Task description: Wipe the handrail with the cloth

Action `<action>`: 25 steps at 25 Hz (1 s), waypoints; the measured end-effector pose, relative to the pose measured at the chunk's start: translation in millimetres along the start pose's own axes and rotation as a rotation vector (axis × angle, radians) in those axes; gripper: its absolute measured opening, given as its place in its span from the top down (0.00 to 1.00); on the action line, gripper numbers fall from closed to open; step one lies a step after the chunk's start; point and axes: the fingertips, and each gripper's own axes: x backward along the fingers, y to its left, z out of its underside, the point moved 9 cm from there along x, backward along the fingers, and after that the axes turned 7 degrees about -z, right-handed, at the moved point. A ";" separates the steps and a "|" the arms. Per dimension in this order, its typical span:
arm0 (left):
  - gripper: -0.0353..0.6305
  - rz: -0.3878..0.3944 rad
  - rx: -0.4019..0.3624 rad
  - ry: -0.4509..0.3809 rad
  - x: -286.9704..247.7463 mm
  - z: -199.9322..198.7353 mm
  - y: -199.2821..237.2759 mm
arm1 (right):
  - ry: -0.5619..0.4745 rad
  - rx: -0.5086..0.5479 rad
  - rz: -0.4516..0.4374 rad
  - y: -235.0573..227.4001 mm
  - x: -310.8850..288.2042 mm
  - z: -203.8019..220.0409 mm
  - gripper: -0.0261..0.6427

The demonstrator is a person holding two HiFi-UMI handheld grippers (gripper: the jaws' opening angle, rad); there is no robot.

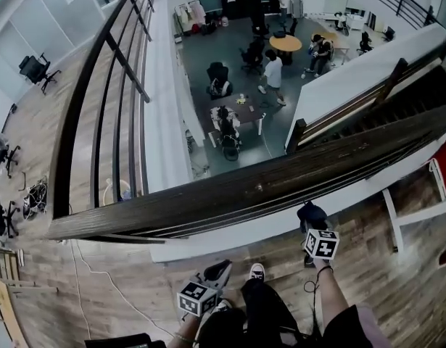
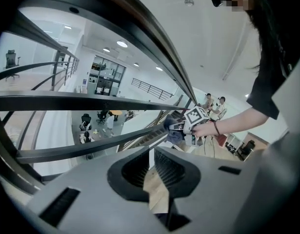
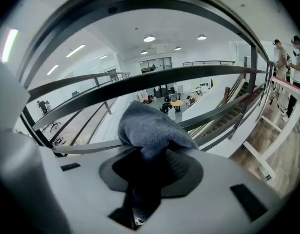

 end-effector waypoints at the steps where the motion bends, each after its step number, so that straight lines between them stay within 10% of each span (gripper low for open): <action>1: 0.90 -0.015 0.001 -0.016 11.8 3.7 1.7 | -0.009 -0.004 -0.008 10.7 12.0 4.1 0.81; 25: 0.90 -0.138 0.036 -0.295 301.7 117.7 19.6 | -0.072 -0.043 -0.415 344.7 225.8 137.3 0.81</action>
